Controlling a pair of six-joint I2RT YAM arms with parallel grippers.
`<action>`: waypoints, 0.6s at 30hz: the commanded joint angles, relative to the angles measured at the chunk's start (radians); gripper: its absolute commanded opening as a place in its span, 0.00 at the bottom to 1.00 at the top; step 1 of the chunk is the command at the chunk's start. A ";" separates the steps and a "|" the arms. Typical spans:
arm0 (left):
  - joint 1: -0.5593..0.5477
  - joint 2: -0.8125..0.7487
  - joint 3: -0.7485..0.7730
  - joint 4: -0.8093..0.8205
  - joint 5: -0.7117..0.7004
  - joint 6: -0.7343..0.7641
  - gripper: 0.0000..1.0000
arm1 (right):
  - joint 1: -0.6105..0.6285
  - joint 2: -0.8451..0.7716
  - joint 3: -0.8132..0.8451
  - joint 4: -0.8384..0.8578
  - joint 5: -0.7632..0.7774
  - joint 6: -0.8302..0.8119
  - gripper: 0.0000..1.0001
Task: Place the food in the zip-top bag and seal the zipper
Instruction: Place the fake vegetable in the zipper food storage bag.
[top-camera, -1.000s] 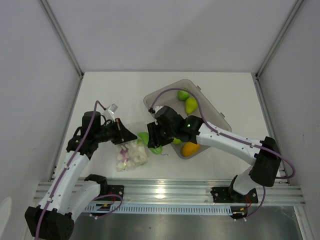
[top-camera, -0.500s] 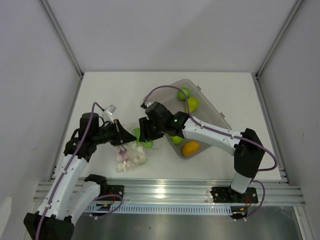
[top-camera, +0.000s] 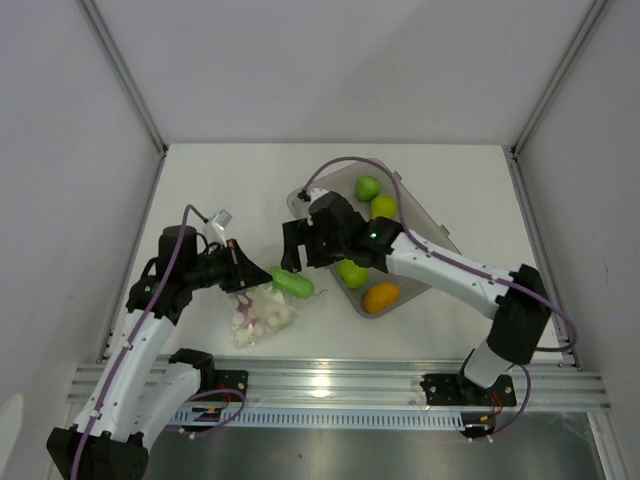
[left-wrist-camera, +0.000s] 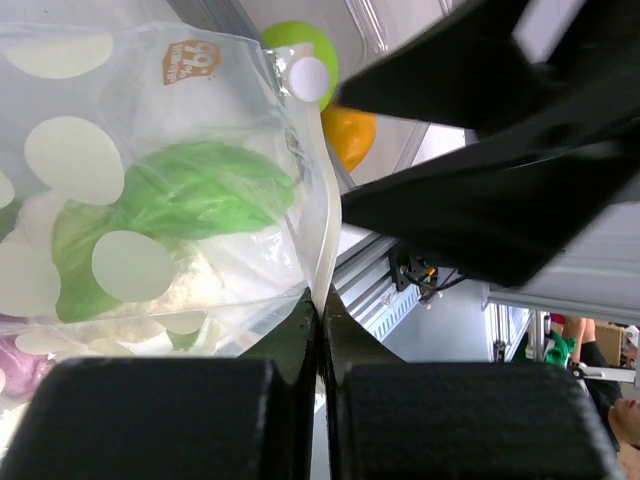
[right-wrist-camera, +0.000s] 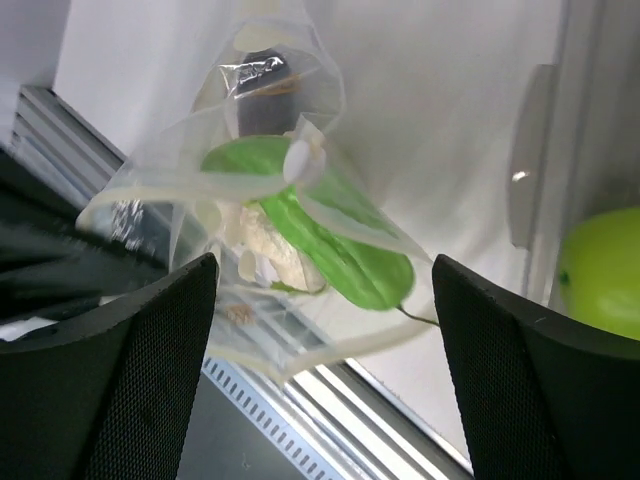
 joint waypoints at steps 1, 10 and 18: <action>-0.003 -0.013 0.048 0.007 0.015 -0.008 0.01 | -0.038 -0.196 -0.047 -0.017 0.043 0.029 0.88; -0.003 -0.023 0.091 -0.013 0.017 -0.009 0.01 | -0.130 -0.280 -0.209 -0.010 -0.153 -0.077 0.69; -0.003 -0.030 0.113 -0.030 0.023 -0.014 0.01 | -0.116 -0.247 -0.301 0.138 -0.204 -0.148 0.57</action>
